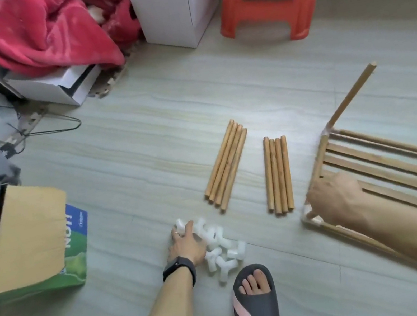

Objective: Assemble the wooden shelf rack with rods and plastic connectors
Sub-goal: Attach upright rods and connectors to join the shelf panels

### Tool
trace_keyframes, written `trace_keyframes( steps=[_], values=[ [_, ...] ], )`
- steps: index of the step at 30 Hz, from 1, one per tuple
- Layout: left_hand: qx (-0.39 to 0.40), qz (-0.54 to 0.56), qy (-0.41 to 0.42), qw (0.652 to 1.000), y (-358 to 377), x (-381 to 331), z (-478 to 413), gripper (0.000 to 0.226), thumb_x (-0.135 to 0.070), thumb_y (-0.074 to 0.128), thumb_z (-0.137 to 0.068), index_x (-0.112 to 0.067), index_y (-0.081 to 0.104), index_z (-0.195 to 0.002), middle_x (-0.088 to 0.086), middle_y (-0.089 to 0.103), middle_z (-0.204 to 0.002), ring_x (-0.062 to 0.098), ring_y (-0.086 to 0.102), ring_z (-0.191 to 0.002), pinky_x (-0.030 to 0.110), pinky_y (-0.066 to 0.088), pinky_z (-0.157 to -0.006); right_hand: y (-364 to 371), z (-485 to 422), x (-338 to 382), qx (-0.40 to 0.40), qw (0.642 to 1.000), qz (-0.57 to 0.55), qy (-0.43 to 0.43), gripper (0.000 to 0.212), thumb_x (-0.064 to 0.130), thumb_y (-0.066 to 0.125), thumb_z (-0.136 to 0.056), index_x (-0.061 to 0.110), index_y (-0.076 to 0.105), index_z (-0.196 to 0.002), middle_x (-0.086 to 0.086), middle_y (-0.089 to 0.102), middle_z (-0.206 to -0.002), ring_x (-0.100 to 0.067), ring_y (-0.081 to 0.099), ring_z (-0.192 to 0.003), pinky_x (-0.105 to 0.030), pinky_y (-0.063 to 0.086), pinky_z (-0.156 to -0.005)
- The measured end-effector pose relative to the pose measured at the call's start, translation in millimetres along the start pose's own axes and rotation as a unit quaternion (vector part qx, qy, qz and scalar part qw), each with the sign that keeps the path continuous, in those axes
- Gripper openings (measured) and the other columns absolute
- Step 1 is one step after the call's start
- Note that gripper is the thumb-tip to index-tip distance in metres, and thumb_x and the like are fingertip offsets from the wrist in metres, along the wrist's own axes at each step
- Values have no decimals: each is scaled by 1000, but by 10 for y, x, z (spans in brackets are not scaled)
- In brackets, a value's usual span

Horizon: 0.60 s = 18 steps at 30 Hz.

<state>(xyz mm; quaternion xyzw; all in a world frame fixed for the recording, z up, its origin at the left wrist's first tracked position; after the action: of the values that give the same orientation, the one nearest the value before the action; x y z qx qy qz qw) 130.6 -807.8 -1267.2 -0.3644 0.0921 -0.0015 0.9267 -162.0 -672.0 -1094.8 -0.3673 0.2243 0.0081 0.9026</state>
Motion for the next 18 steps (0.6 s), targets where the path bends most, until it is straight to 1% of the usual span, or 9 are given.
trace_keyframes(
  steps=[2,6,9,10,12,13,16,17,18],
  values=[
    [-19,-28,12,999,-4,-32,-46,59,-37,57,-94,-37,32,-148,12,27,-151,37,48,-126,43,46,-100,32,-37,-50,2,1000,-24,-17,22,35,54,-104,27,74,-106,9,69,-106,-14,65,-89,-25,44,-60],
    [-39,-57,34,997,-38,-120,-83,29,-28,48,-97,-25,52,-125,10,38,-133,32,58,-97,38,50,-85,56,-88,2,16,999,-34,-31,22,27,51,-105,26,73,-104,6,69,-112,-18,66,-99,-27,46,-66],
    [-54,-67,46,995,-76,-141,-97,29,-14,40,-97,-25,58,-117,8,43,-122,28,51,-83,34,47,-79,92,-50,40,45,996,-75,-26,27,28,53,-104,21,61,-79,4,63,-103,-18,61,-90,-28,45,-65],
    [-59,-66,52,995,-94,-141,-94,32,-10,40,-97,-26,60,-115,7,44,-121,27,50,-84,33,47,-80,117,-22,61,55,995,-80,-28,26,30,52,-104,20,62,-82,2,62,-104,-18,61,-92,-28,44,-64],
    [-69,-48,63,994,-153,-144,-60,32,-9,42,-96,-29,63,-110,6,46,-120,25,52,-85,32,48,-81,150,87,160,72,993,-84,-39,21,31,51,-103,19,69,-103,0,64,-112,-20,64,-101,-29,43,-63],
    [-71,-31,67,995,-193,-148,-50,30,-11,44,-96,-31,64,-107,5,48,-120,25,53,-87,30,48,-81,181,147,240,94,991,-81,-46,22,30,51,-103,18,69,-108,0,64,-110,-20,64,-101,-29,43,-62],
    [-65,59,83,993,-358,-214,50,16,-22,56,-93,-33,66,-99,0,63,-110,24,64,-93,31,54,-81,246,320,500,163,981,-52,-89,23,27,51,-104,15,69,-95,1,59,-80,-17,60,-80,-28,49,-65],
    [-59,93,92,990,-429,-265,100,12,-25,59,-92,-33,67,-98,1,66,-105,24,66,-92,33,56,-81,269,362,574,190,976,-57,-93,27,26,49,-105,10,69,-96,1,58,-73,-16,59,-72,-29,50,-69],
    [-54,127,104,985,-511,-335,159,10,-27,62,-91,-32,66,-97,1,68,-101,23,68,-89,34,57,-81,312,433,638,234,965,-78,-93,32,23,45,-107,4,71,-104,-1,60,-72,-14,58,-63,-28,51,-71]
  ],
)
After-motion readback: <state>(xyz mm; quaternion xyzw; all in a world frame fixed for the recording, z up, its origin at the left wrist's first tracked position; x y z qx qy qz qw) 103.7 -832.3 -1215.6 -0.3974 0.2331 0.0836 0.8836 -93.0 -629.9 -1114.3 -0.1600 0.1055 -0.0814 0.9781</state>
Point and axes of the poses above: each hand's wrist, its own z-axis away from the middle knuckle, its own y-axis out of the palm, x = y × z, the point moved 8 cm from there along -z, towards the middle knuckle
